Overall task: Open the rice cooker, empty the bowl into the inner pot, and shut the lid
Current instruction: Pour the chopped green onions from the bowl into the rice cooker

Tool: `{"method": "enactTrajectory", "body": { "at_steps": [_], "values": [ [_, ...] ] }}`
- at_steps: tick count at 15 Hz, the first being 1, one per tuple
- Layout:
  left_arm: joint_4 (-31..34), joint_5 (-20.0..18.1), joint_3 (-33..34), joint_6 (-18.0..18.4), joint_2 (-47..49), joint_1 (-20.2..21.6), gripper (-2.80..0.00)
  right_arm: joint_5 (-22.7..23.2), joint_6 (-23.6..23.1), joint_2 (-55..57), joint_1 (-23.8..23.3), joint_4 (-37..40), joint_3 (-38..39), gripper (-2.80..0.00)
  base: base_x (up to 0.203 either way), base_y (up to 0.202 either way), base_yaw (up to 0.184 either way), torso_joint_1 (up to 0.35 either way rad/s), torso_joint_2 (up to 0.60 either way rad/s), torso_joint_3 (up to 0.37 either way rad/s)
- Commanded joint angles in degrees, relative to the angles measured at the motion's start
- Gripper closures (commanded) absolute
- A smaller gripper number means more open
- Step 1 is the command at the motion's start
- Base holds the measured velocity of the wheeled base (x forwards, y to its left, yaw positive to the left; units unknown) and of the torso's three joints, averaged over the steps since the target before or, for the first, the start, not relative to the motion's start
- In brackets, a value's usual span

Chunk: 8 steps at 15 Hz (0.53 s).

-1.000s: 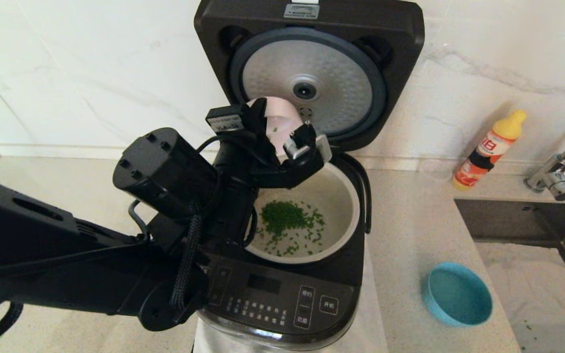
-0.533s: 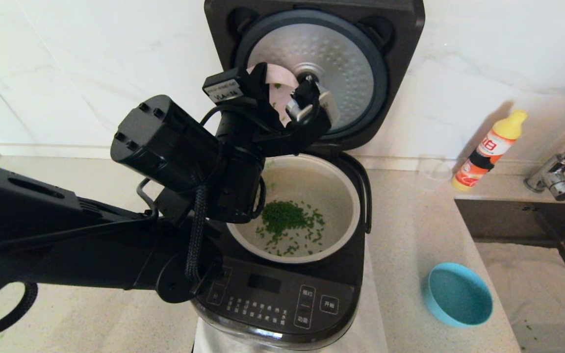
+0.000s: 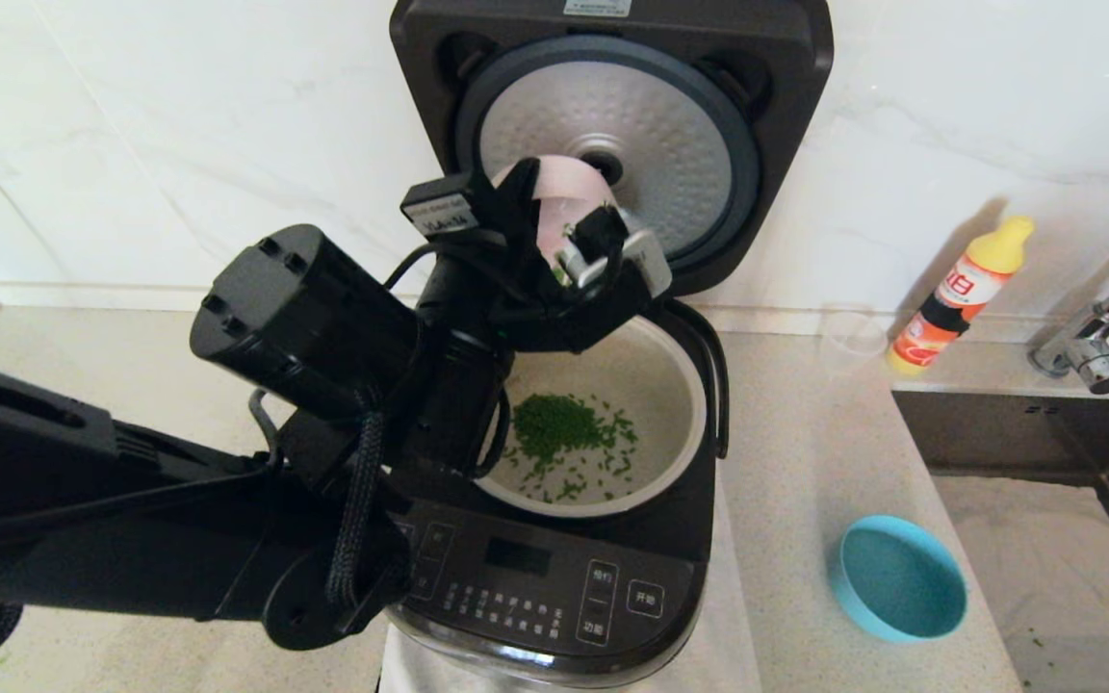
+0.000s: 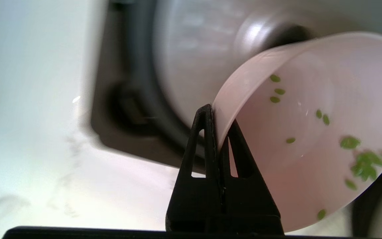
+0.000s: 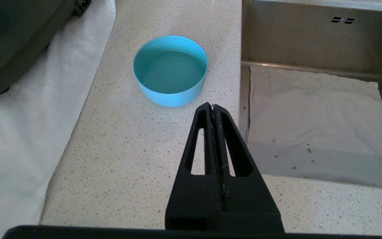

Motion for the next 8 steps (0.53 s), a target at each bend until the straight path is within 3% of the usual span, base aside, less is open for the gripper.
{"method": "enactTrajectory", "body": {
  "at_steps": [1, 3, 6, 8],
  "values": [
    [-0.37, -0.50, 5.64, 0.26, -1.44, -0.19, 0.00, 0.00, 0.00, -0.01, 0.00, 0.04, 0.00, 0.00, 0.000, 0.000, 0.000, 0.000, 0.00, 0.000],
    [-0.37, -0.94, 3.96, 0.07, -1.35, -0.22, 0.00, 0.00, 0.00, 0.06, 0.00, 0.04, 0.00, 0.00, 0.000, 0.000, 0.000, 0.000, 0.00, 0.000],
    [-0.37, -1.15, -7.55, -1.06, 0.18, 0.05, 0.00, 0.00, 0.00, -0.02, 0.00, 0.04, 0.00, 0.00, 0.000, 0.000, 0.000, 0.000, 0.00, 0.000],
    [-0.37, -3.67, -7.54, -3.31, 0.35, 0.01, 0.00, 0.00, 0.00, -0.02, 0.00, 0.04, 0.00, 0.00, 0.000, 0.000, 0.000, 0.000, 0.00, 0.000]
  ]
}}
